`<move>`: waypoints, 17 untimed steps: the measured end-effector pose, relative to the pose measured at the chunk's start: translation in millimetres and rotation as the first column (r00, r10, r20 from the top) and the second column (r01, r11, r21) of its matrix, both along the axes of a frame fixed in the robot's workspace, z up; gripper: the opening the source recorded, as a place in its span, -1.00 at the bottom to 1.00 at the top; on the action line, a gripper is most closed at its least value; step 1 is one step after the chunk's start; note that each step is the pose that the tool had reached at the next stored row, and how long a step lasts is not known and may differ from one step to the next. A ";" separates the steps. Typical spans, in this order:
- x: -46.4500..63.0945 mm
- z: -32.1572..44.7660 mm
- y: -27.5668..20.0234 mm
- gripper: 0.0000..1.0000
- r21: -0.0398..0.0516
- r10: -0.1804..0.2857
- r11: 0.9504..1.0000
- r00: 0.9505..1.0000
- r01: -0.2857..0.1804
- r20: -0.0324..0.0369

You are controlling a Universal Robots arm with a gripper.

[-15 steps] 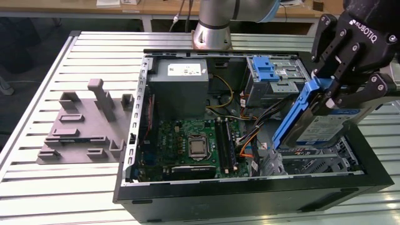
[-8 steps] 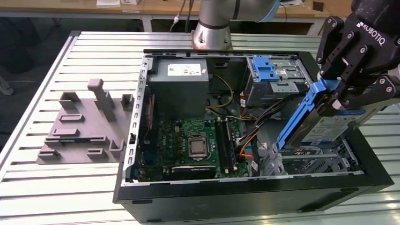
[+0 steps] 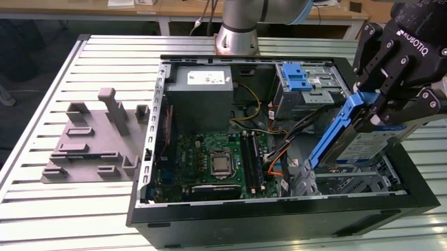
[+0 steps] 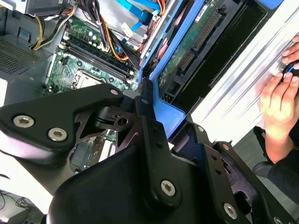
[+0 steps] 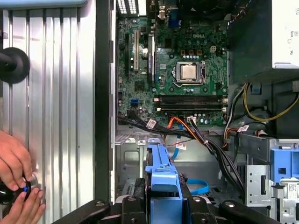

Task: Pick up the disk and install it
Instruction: 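Insert the disk into the insertion slot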

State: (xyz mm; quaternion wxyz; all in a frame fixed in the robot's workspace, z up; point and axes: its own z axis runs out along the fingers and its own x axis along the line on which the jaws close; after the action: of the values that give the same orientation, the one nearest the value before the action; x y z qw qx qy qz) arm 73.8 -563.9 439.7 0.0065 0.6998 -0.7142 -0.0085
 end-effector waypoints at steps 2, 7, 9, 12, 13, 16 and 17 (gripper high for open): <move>0.0 -1.0 -0.9 -0.27 0.000 0.000 1.000 1.000 0.000 0.000; 0.0 -4.1 -3.5 -0.27 0.000 0.000 1.000 1.000 0.000 0.000; 0.0 -5.5 -4.0 -0.27 0.000 0.000 1.000 1.000 0.000 0.000; 0.0 -7.8 -4.2 -0.27 0.000 0.000 1.000 1.000 0.000 0.000; 0.0 -8.5 -4.2 -0.27 0.000 0.000 1.000 1.000 0.000 0.000; 0.0 -11.1 -4.2 -0.27 0.000 0.000 1.000 1.000 0.000 0.000; 0.0 -11.9 -4.2 -0.27 0.000 0.000 1.000 1.000 0.000 0.000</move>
State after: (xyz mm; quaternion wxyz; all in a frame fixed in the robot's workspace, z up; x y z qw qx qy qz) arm 73.8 -568.0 427.9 0.0066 0.7000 -0.7141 -0.0084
